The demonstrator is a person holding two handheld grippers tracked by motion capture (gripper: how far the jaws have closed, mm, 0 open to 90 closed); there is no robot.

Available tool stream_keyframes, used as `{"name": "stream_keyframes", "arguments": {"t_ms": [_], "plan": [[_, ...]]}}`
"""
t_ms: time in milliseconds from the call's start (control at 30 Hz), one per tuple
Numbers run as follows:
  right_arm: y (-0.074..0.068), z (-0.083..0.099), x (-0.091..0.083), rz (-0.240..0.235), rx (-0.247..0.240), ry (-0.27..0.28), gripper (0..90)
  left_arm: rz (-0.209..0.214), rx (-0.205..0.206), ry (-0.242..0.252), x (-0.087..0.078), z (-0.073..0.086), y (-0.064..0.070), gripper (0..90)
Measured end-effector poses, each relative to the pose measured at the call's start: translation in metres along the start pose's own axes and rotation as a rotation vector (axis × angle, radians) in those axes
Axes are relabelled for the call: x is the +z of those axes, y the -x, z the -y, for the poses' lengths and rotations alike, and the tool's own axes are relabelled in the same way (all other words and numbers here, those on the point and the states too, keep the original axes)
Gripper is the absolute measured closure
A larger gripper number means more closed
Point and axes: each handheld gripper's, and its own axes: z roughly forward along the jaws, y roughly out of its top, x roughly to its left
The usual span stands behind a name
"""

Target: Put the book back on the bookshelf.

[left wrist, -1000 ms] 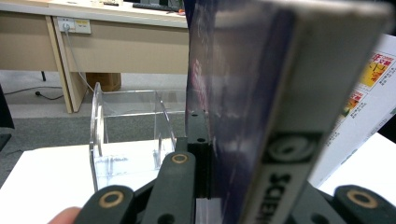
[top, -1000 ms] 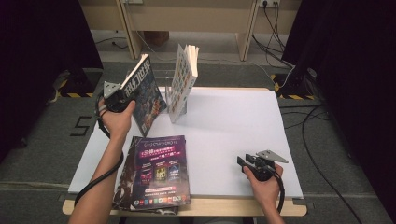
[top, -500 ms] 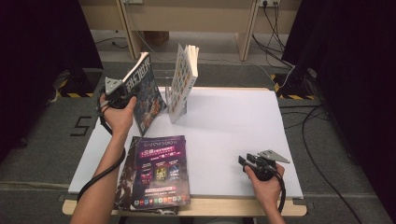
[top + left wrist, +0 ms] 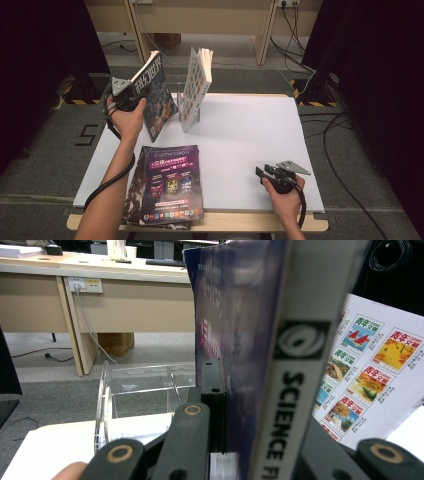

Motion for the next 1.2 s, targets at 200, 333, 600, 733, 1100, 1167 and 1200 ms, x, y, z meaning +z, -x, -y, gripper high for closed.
{"name": "stream_keyframes", "arguments": {"t_ms": [200,333,600,733,1100,1167,1200], "plan": [[0.0,0.0,0.0,0.002,-0.002,-0.003,57.4,-0.001,-0.003,0.005,0.002,-0.002,0.0,82.4],[0.0,0.0,0.0,0.001,0.001,0.001,57.4,0.0,-0.006,0.004,0.004,-0.003,0.0,82.4],[0.0,0.0,0.001,0.001,-0.002,-0.001,57.4,-0.001,-0.001,0.006,0.008,-0.006,0.002,82.4],[0.0,0.0,0.0,0.0,0.0,-0.003,57.5,-0.005,0.005,0.007,0.01,-0.009,0.004,82.4],[0.001,0.0,0.0,0.0,0.003,0.004,57.5,-0.016,0.01,0.017,0.014,-0.015,0.005,82.4],[0.001,0.0,0.001,0.001,0.004,0.005,57.5,-0.018,0.011,0.016,0.015,-0.015,0.004,82.4],[0.001,0.001,0.001,0.0,0.004,0.004,57.5,-0.019,0.01,0.017,0.015,-0.016,0.004,82.4]]}}
